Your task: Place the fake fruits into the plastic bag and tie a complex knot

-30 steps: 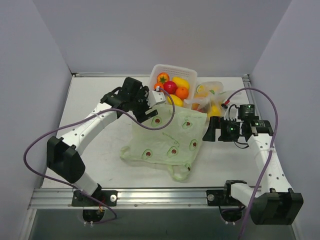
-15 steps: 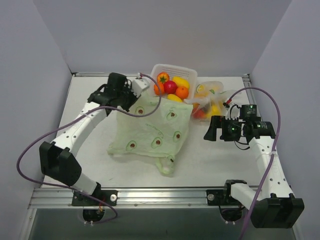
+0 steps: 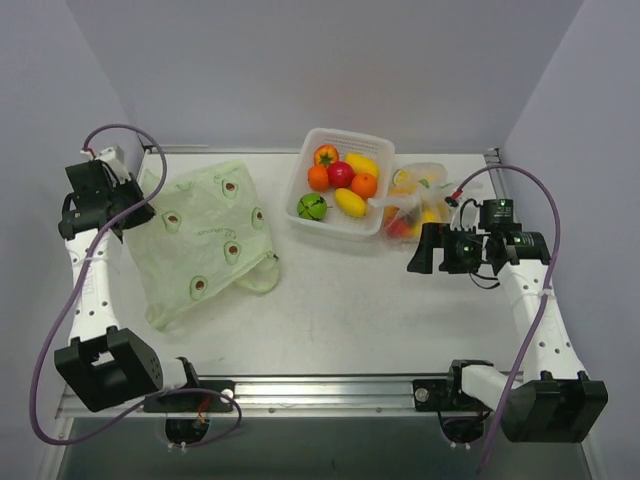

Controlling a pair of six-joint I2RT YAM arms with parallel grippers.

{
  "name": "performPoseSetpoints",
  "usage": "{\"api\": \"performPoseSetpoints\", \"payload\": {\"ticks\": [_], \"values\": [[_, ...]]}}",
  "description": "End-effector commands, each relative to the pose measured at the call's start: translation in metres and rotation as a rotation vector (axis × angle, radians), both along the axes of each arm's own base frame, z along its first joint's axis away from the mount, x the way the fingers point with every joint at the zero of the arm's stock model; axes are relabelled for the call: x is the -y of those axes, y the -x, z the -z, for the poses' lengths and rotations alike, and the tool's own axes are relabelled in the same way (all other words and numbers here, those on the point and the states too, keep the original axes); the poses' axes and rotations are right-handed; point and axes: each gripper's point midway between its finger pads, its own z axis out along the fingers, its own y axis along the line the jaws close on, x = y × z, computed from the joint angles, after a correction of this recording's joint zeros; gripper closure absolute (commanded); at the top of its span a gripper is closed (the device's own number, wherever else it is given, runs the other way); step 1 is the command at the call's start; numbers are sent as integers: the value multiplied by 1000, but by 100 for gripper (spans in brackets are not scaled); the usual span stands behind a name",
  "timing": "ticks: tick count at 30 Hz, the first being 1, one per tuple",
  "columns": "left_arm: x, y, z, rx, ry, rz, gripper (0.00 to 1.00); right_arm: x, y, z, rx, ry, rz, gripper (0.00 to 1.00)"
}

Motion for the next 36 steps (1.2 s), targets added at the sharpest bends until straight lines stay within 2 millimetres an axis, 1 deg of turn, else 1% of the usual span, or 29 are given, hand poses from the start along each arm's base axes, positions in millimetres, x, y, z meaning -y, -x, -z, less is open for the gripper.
{"api": "performPoseSetpoints", "payload": {"ticks": [1,3,4,5,6,7,8,9,10,11,12,13,14,15,16,17,18,19,20,21,22,23,24,25,26,27,28,31,36], "values": [[-5,19,59,-187,205,-178,100,-4,-11,-14,27,-26,-17,0],[-7,24,82,-246,307,-251,100,-5,-13,-14,26,-29,-20,0],[-13,32,96,-277,346,-295,100,-5,-15,-15,29,-28,-20,0],[-14,34,104,-294,385,-334,100,-6,-15,-14,25,-31,-21,0],[-17,33,109,-288,402,-351,100,-7,-16,-13,21,-31,-25,0],[-18,33,113,-286,415,-359,95,-8,-17,-14,21,-36,-28,0],[-19,34,118,-290,407,-346,87,-9,-17,-14,19,-39,-29,0],[-18,31,115,-277,400,-320,64,-10,-18,-13,17,-40,-33,0],[-18,30,112,-265,384,-287,50,-10,-18,-12,16,-39,-34,0],[-18,27,104,-249,329,-226,33,-10,-20,-12,19,-37,-33,0],[-17,26,94,-227,290,-188,11,-9,-22,-13,23,-33,-31,0],[-19,27,87,-216,234,-162,3,-8,-23,-12,26,-29,-26,0],[-21,28,79,-201,146,-105,3,-11,-24,-12,28,-11,-36,0],[-15,27,60,-159,77,-62,3,-10,-27,-11,30,3,-29,0],[-15,29,51,-140,14,-43,3,-12,-28,-11,33,19,-34,0],[-12,31,42,-117,-65,25,3,-4,-33,-6,30,77,-5,0],[7,34,26,-80,-139,103,3,-2,-37,-9,45,103,6,0],[16,36,20,-70,-230,174,3,0,-40,-8,47,134,13,0],[18,41,15,-75,-323,190,3,4,-43,-5,45,181,22,0],[60,46,6,-32,-392,332,3,5,-46,-8,58,207,29,0],[73,53,11,-41,-484,413,2,6,-47,-7,43,210,72,0],[82,59,11,-41,-566,446,3,7,-49,-4,34,227,84,0],[113,71,11,-13,-611,569,3,9,-51,-5,36,239,101,0],[124,79,22,-34,-670,631,3,9,-51,-4,31,240,102,0],[131,85,28,-42,-712,666,3,7,-50,-4,32,237,94,0],[130,90,35,-84,-777,669,3,5,-49,-4,34,231,81,0],[149,99,47,-91,-806,747,3,4,-48,-3,34,229,75,0],[165,107,67,-124,-796,821,3,4,-46,-6,52,231,58,0],[183,105,94,-178,-781,835,2,10,-43,-8,85,257,55,0]]}}
